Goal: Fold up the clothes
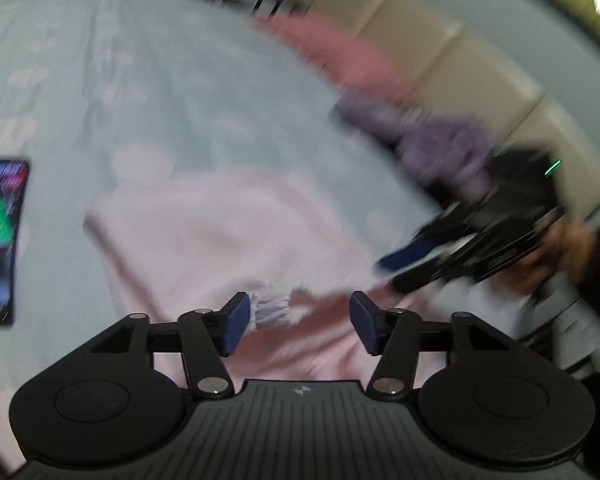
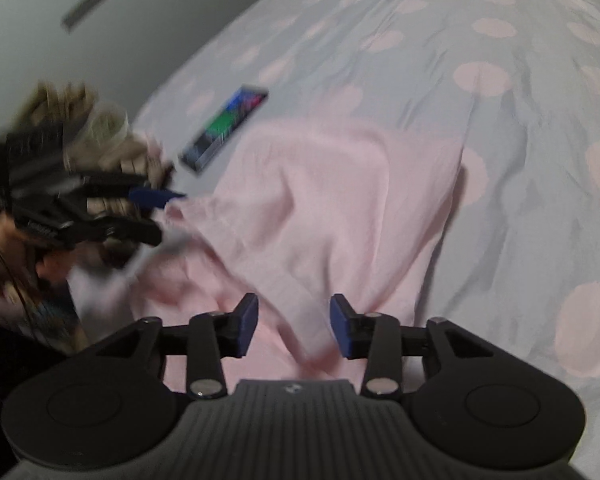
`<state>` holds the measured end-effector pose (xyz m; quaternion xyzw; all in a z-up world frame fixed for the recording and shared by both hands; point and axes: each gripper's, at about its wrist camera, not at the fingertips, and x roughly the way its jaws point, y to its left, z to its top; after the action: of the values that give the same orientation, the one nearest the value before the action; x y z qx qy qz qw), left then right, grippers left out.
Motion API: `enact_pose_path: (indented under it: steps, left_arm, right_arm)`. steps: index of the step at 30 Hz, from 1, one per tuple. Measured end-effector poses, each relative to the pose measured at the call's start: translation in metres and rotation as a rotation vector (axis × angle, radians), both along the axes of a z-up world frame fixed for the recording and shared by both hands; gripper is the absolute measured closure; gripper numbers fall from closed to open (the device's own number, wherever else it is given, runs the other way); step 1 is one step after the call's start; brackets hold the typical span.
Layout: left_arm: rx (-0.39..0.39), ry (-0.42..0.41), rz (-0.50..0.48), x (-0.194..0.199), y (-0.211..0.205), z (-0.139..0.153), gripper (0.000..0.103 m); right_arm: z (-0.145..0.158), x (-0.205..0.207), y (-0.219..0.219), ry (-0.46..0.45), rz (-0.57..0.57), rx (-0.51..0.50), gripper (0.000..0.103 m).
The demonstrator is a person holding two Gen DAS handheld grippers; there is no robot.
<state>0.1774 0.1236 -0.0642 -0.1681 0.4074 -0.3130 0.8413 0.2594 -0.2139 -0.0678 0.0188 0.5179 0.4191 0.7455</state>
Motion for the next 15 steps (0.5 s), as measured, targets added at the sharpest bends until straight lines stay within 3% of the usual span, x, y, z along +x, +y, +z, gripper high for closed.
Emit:
enact_pose_path:
  steps: [2,6,10,15]
  left_arm:
    - [-0.028,0.024,0.068,0.007,0.010,0.002,0.046]
    - [0.059,0.121,0.199,0.021,0.017,-0.011,0.046]
    - [0.129,0.240,0.257,0.034,0.011,-0.037,0.046]
    - [0.078,0.259,0.260,0.038,0.012,-0.050,0.046]
  right_arm:
    - [-0.003,0.005,0.000,0.005,-0.055,-0.008,0.053]
    - [-0.008,0.015,0.000,0.014,-0.165,-0.025,0.047]
    - [-0.013,0.025,0.001,0.023,-0.275,-0.041,0.046]
    - [-0.017,0.030,0.001,0.026,-0.320,-0.032,0.046]
